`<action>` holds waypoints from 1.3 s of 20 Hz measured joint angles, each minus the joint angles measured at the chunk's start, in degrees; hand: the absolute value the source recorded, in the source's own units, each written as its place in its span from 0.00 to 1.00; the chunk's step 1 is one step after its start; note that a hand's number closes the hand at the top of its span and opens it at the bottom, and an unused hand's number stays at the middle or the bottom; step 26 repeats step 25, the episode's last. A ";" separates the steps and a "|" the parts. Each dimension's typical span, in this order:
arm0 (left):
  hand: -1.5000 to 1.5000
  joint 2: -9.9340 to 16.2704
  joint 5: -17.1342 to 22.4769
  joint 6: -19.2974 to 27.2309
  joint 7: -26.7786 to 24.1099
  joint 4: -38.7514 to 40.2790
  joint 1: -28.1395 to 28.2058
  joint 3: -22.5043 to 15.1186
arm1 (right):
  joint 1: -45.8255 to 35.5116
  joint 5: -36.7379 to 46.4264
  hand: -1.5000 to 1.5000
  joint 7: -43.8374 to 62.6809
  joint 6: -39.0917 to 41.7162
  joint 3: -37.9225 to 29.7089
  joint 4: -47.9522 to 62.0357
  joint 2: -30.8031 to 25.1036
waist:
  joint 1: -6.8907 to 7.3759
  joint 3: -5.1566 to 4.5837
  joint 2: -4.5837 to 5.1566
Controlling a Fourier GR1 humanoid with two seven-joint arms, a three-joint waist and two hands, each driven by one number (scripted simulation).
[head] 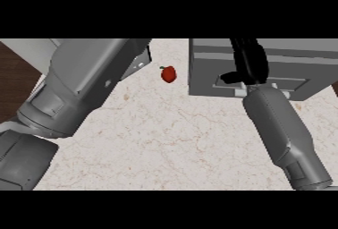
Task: Pick up the can, place it into the drawer and close the drawer
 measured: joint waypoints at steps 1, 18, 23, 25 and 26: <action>0.00 0.52 -0.15 -0.15 0.72 -0.66 0.30 -0.12 | -1.31 0.37 0.00 0.00 -1.33 -0.47 1.96 0.15 | 0.20 0.00 -0.01; 0.00 6.11 -1.53 -1.85 6.10 -14.92 10.29 -1.88 | -17.15 1.15 0.00 -2.55 -5.80 -5.82 22.49 -0.86 | 2.68 0.29 0.77; 0.00 7.86 -1.48 -2.62 7.52 -18.94 13.13 -2.16 | -18.29 -1.24 0.00 -6.91 -4.91 -8.11 23.75 -0.55 | 2.48 0.52 1.09; 0.00 8.76 -1.31 -3.20 7.71 -20.92 14.65 -2.15 | -18.37 -1.99 0.00 -8.61 -4.93 -8.98 24.14 -0.77 | 2.67 0.50 1.08; 0.00 8.76 -1.31 -3.20 7.71 -20.92 14.65 -2.15 | -18.37 -1.99 0.00 -8.61 -4.93 -8.98 24.14 -0.77 | 2.67 0.50 1.08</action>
